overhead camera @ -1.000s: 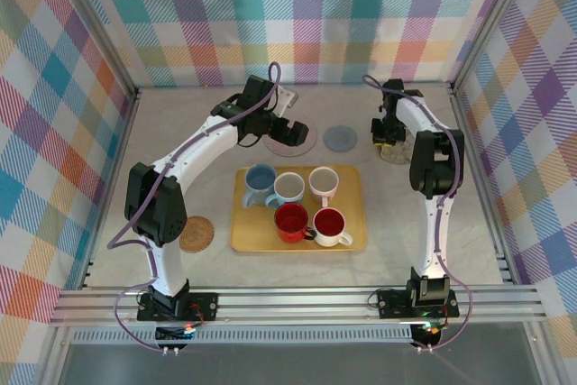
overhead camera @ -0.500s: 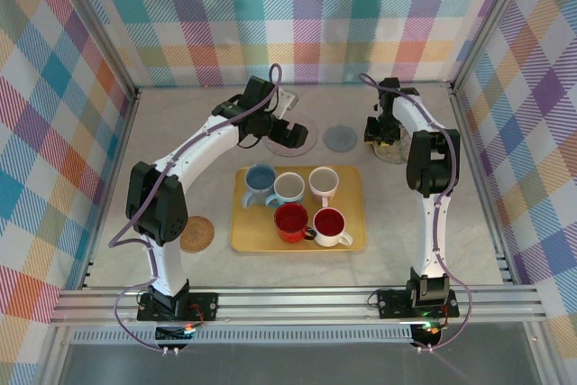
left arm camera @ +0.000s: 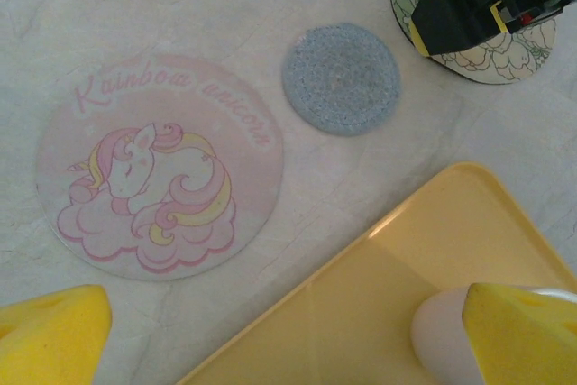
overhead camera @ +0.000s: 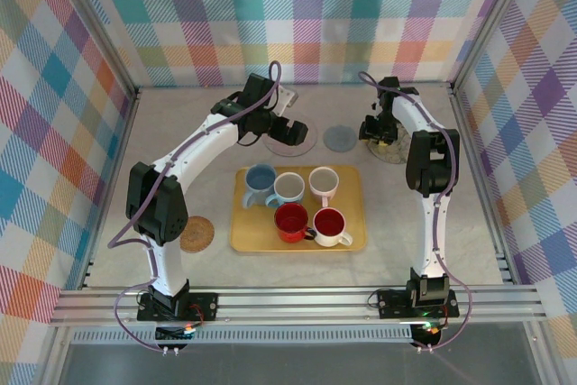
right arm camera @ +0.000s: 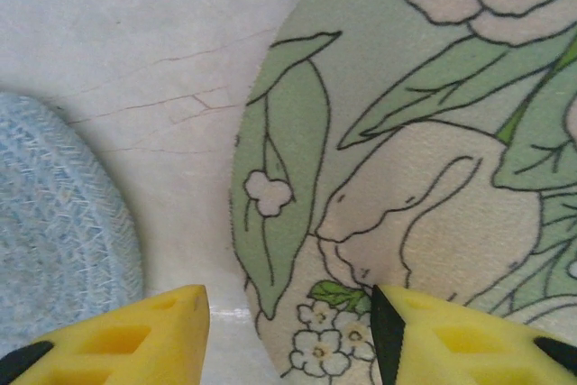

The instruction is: Place the cup by the coaster

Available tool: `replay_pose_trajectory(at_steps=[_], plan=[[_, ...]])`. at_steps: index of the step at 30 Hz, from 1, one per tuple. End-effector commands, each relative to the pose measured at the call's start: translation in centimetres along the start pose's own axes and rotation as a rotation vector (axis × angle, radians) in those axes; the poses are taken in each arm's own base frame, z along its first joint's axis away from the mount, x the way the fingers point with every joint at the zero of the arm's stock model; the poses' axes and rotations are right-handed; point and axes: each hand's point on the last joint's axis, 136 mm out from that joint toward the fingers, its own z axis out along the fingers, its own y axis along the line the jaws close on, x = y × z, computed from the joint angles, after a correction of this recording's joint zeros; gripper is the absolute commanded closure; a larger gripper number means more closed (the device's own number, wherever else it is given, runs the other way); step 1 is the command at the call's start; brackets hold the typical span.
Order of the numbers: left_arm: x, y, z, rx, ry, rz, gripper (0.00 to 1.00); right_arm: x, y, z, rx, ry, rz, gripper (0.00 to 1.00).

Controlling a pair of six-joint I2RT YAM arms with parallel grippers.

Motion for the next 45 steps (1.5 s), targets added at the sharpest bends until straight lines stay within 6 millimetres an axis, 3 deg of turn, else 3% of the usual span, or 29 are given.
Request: replay_pose_trajectory(at_steps=[1, 6, 19, 37, 45], plan=[[-0.8, -0.5, -0.4, -0.010, -0.010, 0.005, 0.00, -0.1, 2.0, -0.1, -0.081, 0.008, 0.010, 0.45], [-0.9, -0.2, -0.7, -0.026, -0.014, -0.006, 0.00, -0.2, 2.2, -1.0, -0.091, -0.006, 0.006, 0.42], [-1.3, 1.4, -3.4, -0.146, 0.000, -0.061, 0.00, -1.0, 4.5, -5.7, -0.190, -0.111, -0.053, 0.27], [0.3, 2.0, -3.6, -0.182, 0.042, -0.089, 0.00, -0.5, 4.1, 0.2, -0.208, -0.017, 0.002, 0.27], [0.4, 2.2, -3.5, -0.192, 0.046, -0.100, 0.00, -0.1, 4.2, 0.0, -0.216, -0.011, -0.005, 0.27]])
